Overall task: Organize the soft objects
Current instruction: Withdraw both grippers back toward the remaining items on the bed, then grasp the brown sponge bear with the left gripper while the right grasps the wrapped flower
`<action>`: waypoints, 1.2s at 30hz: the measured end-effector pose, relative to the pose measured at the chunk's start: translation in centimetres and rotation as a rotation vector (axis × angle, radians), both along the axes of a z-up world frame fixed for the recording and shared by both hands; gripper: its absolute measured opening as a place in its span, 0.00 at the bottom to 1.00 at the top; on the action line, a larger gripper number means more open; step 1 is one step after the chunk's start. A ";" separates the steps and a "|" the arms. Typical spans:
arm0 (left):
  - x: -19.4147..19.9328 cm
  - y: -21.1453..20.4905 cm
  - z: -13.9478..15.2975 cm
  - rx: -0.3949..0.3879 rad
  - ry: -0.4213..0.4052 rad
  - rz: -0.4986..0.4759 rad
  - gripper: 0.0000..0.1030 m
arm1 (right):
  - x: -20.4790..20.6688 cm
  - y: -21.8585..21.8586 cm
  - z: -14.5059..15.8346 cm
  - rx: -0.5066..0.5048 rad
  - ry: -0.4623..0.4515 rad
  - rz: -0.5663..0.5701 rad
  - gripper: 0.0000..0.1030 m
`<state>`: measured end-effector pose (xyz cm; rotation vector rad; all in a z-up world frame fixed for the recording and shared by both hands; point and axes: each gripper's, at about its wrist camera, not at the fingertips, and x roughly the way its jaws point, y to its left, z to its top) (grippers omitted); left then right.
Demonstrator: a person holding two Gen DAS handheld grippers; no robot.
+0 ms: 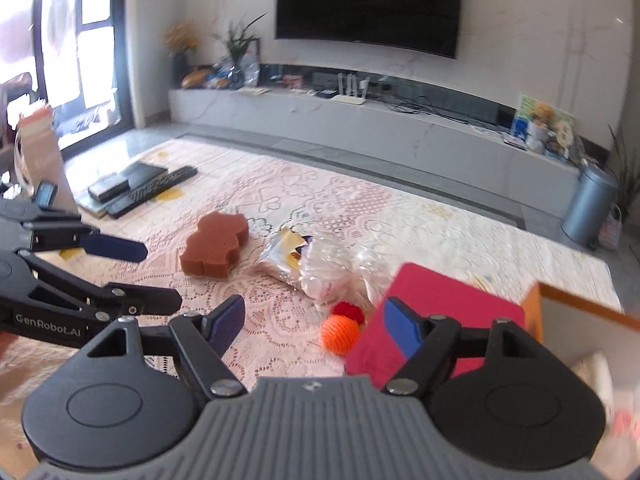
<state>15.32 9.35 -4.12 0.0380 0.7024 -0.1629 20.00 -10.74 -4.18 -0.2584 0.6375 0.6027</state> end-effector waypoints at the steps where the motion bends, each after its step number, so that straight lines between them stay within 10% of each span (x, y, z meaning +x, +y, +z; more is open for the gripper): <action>1: 0.6 0.7 -0.3 0.006 0.012 0.015 0.77 | 0.6 0.7 -0.2 -0.025 -0.002 0.016 0.74; 21: 10.5 6.6 -5.8 -0.102 0.268 0.301 0.86 | 11.5 11.5 -6.5 -0.498 0.147 0.213 0.76; 36: 13.0 7.1 -8.2 -0.080 0.344 0.390 0.89 | 14.1 13.2 -8.5 -0.567 0.202 0.186 0.66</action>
